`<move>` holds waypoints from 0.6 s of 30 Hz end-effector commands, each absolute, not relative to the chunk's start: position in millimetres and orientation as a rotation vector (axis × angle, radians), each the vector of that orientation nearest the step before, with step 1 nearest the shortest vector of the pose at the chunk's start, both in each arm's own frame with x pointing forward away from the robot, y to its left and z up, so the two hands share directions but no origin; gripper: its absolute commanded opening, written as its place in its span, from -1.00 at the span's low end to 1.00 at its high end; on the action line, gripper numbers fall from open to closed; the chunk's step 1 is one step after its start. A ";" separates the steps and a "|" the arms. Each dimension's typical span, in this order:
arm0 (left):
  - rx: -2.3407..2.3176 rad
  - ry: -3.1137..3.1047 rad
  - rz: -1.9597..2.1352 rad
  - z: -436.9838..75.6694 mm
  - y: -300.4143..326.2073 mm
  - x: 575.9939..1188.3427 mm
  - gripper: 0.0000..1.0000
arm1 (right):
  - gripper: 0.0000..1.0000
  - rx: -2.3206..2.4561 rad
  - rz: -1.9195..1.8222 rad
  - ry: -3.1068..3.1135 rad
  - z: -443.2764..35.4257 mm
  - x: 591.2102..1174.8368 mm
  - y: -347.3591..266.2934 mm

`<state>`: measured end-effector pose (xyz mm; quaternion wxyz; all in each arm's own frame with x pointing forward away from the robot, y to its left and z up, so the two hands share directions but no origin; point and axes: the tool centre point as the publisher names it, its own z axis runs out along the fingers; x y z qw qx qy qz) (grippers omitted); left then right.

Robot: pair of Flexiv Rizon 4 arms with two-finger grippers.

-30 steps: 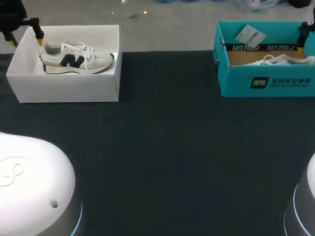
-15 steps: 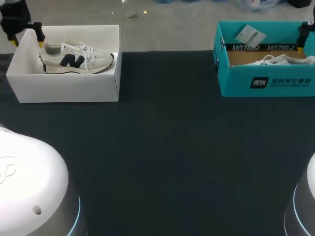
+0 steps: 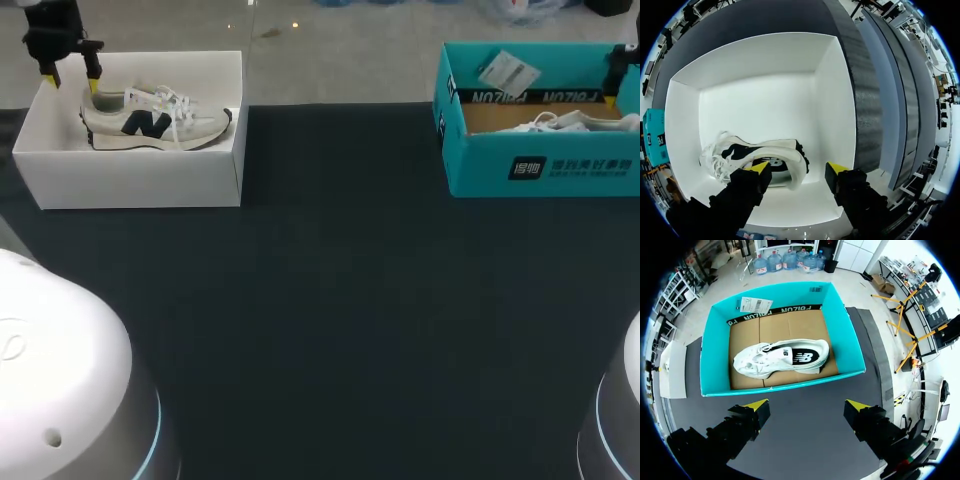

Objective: Take the shoe out of the shoebox, open the shoe tongue, remove and reinsert the insole, then place the shoe into the shoebox

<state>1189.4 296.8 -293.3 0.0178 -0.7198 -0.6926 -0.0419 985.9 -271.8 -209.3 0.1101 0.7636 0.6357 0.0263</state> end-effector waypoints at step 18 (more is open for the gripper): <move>-2.251 -2.157 -0.132 -324.1 295.6 1208.6 -0.15 | 1.00 2.244 0.078 1.866 -209.5 985.5 -271.5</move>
